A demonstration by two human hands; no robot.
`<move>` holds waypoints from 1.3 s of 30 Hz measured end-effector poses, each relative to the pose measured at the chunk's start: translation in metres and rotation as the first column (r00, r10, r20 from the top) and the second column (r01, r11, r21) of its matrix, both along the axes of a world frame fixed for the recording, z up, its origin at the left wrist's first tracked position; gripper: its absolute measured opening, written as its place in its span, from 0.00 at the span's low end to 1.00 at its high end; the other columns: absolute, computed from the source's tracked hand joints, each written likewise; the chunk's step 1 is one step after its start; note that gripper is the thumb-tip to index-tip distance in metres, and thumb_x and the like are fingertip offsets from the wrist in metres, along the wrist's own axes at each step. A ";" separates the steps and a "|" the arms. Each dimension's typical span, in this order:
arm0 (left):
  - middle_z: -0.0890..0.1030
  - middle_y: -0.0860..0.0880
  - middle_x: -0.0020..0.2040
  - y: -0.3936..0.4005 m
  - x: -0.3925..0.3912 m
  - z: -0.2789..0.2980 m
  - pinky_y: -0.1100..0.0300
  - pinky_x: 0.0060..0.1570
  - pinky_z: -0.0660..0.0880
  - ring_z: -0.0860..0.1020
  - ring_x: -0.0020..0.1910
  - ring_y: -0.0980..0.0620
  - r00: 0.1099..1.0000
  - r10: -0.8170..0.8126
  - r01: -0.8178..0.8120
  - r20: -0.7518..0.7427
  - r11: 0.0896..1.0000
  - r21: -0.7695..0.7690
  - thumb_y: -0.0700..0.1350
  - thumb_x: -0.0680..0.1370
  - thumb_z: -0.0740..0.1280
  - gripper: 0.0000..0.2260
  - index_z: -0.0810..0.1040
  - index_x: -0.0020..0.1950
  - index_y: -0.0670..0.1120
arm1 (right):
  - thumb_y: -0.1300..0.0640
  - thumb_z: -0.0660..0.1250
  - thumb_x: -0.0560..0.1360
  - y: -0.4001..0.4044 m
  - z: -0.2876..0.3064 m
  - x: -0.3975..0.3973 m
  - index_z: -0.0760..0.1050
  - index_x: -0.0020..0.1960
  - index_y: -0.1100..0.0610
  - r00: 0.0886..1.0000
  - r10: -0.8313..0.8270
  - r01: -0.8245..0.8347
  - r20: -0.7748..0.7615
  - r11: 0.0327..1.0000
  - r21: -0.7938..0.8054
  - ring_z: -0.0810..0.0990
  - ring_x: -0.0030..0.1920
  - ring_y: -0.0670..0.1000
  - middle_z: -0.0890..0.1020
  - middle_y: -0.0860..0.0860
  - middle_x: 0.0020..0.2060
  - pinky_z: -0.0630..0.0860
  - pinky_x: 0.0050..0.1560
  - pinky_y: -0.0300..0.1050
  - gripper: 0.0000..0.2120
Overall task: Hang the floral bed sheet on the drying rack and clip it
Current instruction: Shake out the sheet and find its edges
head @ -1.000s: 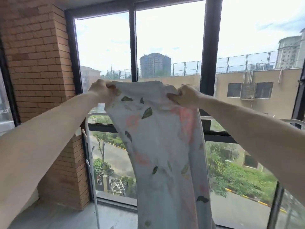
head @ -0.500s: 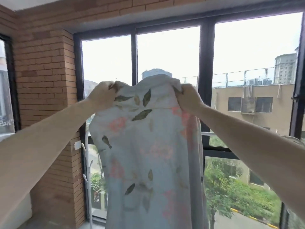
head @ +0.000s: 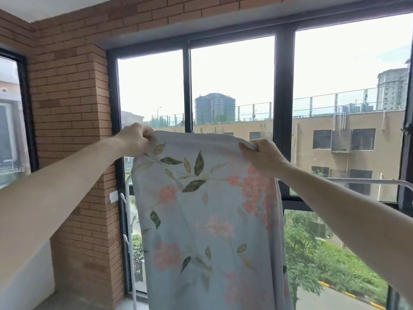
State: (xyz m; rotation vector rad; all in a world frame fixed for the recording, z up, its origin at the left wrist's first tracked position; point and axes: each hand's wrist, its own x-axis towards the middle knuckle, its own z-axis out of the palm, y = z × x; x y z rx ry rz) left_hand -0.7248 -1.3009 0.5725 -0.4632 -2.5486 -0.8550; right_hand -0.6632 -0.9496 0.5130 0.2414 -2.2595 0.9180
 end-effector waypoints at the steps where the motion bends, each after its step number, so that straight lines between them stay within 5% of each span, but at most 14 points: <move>1: 0.82 0.50 0.53 0.000 -0.001 -0.001 0.57 0.50 0.75 0.79 0.54 0.47 1.000 -0.004 0.003 0.029 0.999 0.035 0.34 0.80 0.61 0.13 0.81 0.58 0.47 | 0.47 0.63 0.83 -0.003 -0.002 -0.001 0.62 0.31 0.53 1.000 -0.004 0.005 0.003 1.000 -0.009 0.63 0.20 0.47 0.64 0.46 0.23 0.59 0.24 0.39 0.24; 3: 0.82 0.44 0.46 0.002 -0.004 -0.005 0.53 0.49 0.76 0.79 0.48 0.44 0.996 -0.041 0.030 0.085 0.991 0.128 0.30 0.76 0.53 0.17 0.81 0.48 0.41 | 0.45 0.63 0.83 -0.011 -0.004 -0.005 0.65 0.32 0.54 1.000 -0.017 0.017 0.022 0.999 -0.040 0.64 0.22 0.48 0.66 0.47 0.23 0.61 0.25 0.39 0.24; 6: 0.71 0.45 0.34 0.007 -0.004 -0.010 0.59 0.34 0.66 0.71 0.38 0.46 0.992 -0.042 0.015 0.123 0.977 0.213 0.32 0.80 0.53 0.15 0.67 0.34 0.42 | 0.46 0.63 0.83 -0.030 -0.005 -0.012 0.68 0.30 0.54 0.999 -0.013 0.016 0.036 0.995 -0.101 0.64 0.21 0.48 0.66 0.47 0.22 0.60 0.24 0.38 0.25; 9: 0.81 0.44 0.37 0.005 0.007 -0.013 0.56 0.42 0.75 0.80 0.37 0.43 0.926 -0.290 0.195 0.242 0.915 0.353 0.50 0.82 0.62 0.12 0.76 0.42 0.45 | 0.47 0.64 0.83 -0.040 -0.011 -0.017 0.67 0.29 0.52 1.000 -0.015 0.017 0.023 0.994 -0.110 0.63 0.21 0.47 0.66 0.46 0.22 0.60 0.24 0.38 0.24; 11: 0.88 0.47 0.48 -0.009 0.005 -0.016 0.52 0.52 0.81 0.86 0.46 0.43 0.869 -0.360 0.301 0.339 0.929 0.216 0.64 0.79 0.67 0.17 0.82 0.55 0.53 | 0.46 0.64 0.82 -0.044 -0.019 -0.021 0.66 0.30 0.52 0.999 -0.018 0.022 0.035 0.994 -0.107 0.64 0.21 0.47 0.66 0.46 0.23 0.61 0.26 0.40 0.24; 13: 0.87 0.52 0.47 -0.018 -0.002 -0.023 0.56 0.46 0.81 0.86 0.43 0.49 0.933 -0.311 0.336 0.183 0.934 -0.123 0.66 0.76 0.70 0.19 0.83 0.57 0.54 | 0.45 0.64 0.82 -0.050 -0.029 -0.025 0.66 0.31 0.52 0.998 -0.035 0.040 0.047 0.993 -0.115 0.64 0.22 0.48 0.66 0.45 0.23 0.61 0.27 0.41 0.23; 14: 0.86 0.51 0.42 -0.021 -0.005 -0.026 0.56 0.40 0.79 0.83 0.38 0.49 0.934 -0.330 0.350 0.135 0.920 -0.176 0.65 0.76 0.70 0.20 0.84 0.54 0.50 | 0.45 0.65 0.82 -0.054 -0.033 -0.026 0.67 0.31 0.53 0.998 -0.043 0.049 0.050 0.991 -0.125 0.64 0.21 0.48 0.67 0.46 0.22 0.61 0.26 0.40 0.23; 17: 0.75 0.46 0.32 -0.029 -0.018 -0.034 0.56 0.34 0.67 0.72 0.29 0.50 0.911 -0.402 0.409 0.096 0.911 -0.061 0.64 0.79 0.67 0.26 0.78 0.43 0.39 | 0.47 0.65 0.82 -0.069 -0.042 -0.025 0.68 0.32 0.55 0.998 -0.053 0.060 0.046 0.987 -0.152 0.63 0.20 0.47 0.66 0.45 0.20 0.60 0.23 0.38 0.23; 20: 0.70 0.49 0.27 -0.037 -0.026 -0.036 0.59 0.31 0.65 0.68 0.26 0.52 0.943 -0.332 0.331 0.018 0.942 0.051 0.60 0.83 0.64 0.24 0.71 0.34 0.45 | 0.47 0.67 0.82 -0.073 -0.054 -0.018 0.67 0.31 0.56 0.999 -0.018 0.024 0.040 0.984 -0.175 0.63 0.21 0.48 0.66 0.45 0.21 0.58 0.24 0.39 0.24; 25: 0.69 0.45 0.31 -0.044 -0.036 -0.034 0.55 0.35 0.66 0.70 0.31 0.48 0.964 -0.256 0.264 -0.072 0.952 0.156 0.58 0.83 0.63 0.22 0.68 0.34 0.47 | 0.43 0.67 0.81 -0.060 -0.110 -0.020 0.79 0.37 0.55 0.971 -0.062 0.087 0.233 0.991 -0.100 0.74 0.30 0.49 0.78 0.48 0.29 0.67 0.32 0.43 0.20; 32: 0.69 0.44 0.30 -0.041 -0.036 -0.028 0.58 0.31 0.65 0.69 0.29 0.48 0.958 -0.250 0.262 -0.143 0.962 0.071 0.57 0.85 0.61 0.21 0.73 0.40 0.44 | 0.49 0.59 0.85 -0.046 -0.214 -0.039 0.78 0.50 0.64 0.827 -0.159 0.210 0.539 0.977 -0.034 0.76 0.38 0.50 0.84 0.57 0.43 0.75 0.40 0.49 0.19; 35: 0.78 0.44 0.34 -0.055 -0.046 -0.031 0.56 0.34 0.72 0.75 0.30 0.47 0.971 -0.204 0.192 -0.126 0.976 -0.099 0.60 0.84 0.61 0.20 0.82 0.50 0.44 | 0.49 0.60 0.85 -0.038 -0.196 -0.038 0.79 0.44 0.59 0.856 -0.204 0.292 0.475 0.949 -0.118 0.73 0.32 0.48 0.81 0.53 0.35 0.68 0.33 0.43 0.18; 39: 0.79 0.53 0.58 -0.078 -0.048 -0.037 0.53 0.54 0.76 0.78 0.56 0.48 0.991 -0.130 0.125 -0.012 0.972 -0.199 0.69 0.76 0.66 0.27 0.78 0.65 0.50 | 0.45 0.60 0.85 -0.047 -0.108 -0.024 0.70 0.38 0.54 0.964 -0.216 0.264 0.157 0.865 -0.427 0.65 0.26 0.50 0.67 0.45 0.23 0.63 0.28 0.44 0.20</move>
